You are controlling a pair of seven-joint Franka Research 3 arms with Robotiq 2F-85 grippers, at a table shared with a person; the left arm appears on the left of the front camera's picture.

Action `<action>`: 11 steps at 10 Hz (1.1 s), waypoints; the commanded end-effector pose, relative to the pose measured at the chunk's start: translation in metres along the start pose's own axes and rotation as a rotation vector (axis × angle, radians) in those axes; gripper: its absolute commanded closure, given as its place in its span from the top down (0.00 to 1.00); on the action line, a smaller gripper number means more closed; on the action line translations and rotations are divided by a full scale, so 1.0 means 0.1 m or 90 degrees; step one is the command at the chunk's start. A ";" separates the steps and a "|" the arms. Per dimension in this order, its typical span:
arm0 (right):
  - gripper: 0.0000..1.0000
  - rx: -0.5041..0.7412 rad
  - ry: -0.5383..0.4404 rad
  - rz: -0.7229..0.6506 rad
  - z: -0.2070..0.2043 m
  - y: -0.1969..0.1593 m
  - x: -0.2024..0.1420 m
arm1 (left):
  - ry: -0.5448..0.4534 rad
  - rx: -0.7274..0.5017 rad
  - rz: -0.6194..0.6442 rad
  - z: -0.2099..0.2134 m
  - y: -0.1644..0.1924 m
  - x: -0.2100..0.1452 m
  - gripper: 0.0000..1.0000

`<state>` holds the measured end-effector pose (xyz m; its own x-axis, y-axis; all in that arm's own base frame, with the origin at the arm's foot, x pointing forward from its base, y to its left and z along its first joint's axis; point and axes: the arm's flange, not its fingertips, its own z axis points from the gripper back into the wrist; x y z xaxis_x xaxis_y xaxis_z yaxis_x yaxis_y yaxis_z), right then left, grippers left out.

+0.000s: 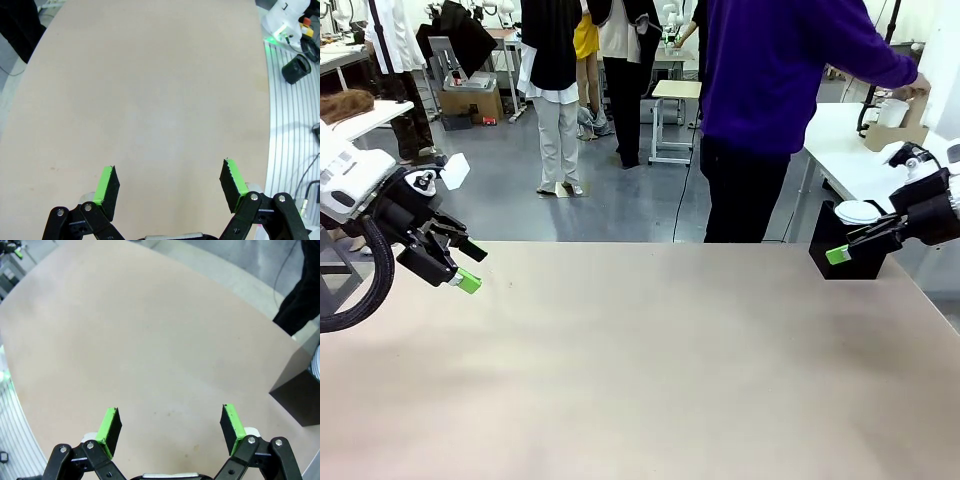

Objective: Pour a drink into a cup and package it in a carrier.
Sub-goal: Insert the held 600 ml Paper Cup into the Cup Carrier.

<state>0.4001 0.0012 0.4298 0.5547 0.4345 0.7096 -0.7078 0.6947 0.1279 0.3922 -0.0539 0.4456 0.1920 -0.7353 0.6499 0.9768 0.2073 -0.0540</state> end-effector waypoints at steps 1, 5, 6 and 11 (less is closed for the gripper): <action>1.00 0.004 0.005 0.000 0.00 0.00 -0.03 | -0.014 -0.004 -0.002 0.00 0.00 0.00 1.00; 1.00 0.004 0.005 0.000 0.00 0.00 -0.03 | -0.014 -0.004 -0.002 0.00 0.00 0.00 1.00; 1.00 0.004 0.005 0.000 0.00 0.00 -0.03 | -0.014 -0.004 -0.002 0.00 0.00 0.00 1.00; 1.00 0.004 0.005 0.000 0.00 0.00 -0.03 | -0.014 -0.004 -0.002 0.00 0.00 0.00 1.00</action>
<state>0.4001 0.0012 0.4298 0.5546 0.4345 0.7096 -0.7079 0.6947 0.1279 0.3922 -0.0539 0.4456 0.1920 -0.7353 0.6499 0.9768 0.2073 -0.0540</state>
